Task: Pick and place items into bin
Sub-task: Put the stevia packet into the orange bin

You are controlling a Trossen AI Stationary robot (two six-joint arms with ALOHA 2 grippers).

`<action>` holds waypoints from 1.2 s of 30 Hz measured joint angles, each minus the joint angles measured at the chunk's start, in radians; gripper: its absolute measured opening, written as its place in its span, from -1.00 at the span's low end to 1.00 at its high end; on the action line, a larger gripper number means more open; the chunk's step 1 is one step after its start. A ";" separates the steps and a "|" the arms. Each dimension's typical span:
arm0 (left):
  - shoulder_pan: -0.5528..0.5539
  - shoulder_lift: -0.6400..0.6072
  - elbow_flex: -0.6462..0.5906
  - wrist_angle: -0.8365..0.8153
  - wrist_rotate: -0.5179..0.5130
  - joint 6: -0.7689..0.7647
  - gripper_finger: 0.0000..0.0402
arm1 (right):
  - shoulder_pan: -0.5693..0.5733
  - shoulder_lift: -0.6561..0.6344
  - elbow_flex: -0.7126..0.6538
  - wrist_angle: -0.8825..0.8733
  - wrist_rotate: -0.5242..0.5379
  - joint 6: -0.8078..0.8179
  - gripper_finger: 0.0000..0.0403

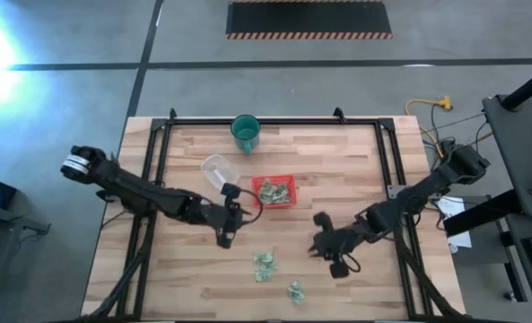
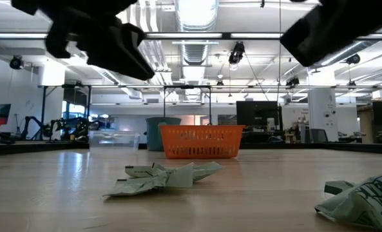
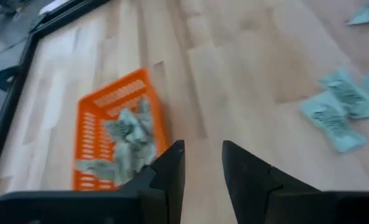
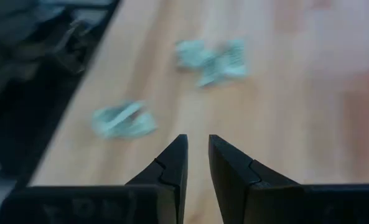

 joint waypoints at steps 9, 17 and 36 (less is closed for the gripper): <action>-0.056 0.004 0.000 -0.005 -0.027 -0.004 -0.55 | 0.115 0.143 0.000 0.204 -0.101 -0.029 -0.72; -0.056 0.004 0.000 -0.013 -0.043 -0.006 -0.55 | 0.196 0.296 0.112 0.231 -0.094 -0.103 -0.72; -0.058 0.006 -0.003 -0.047 -0.042 -0.059 -0.55 | 0.267 0.698 0.656 -0.419 0.249 -0.017 -0.72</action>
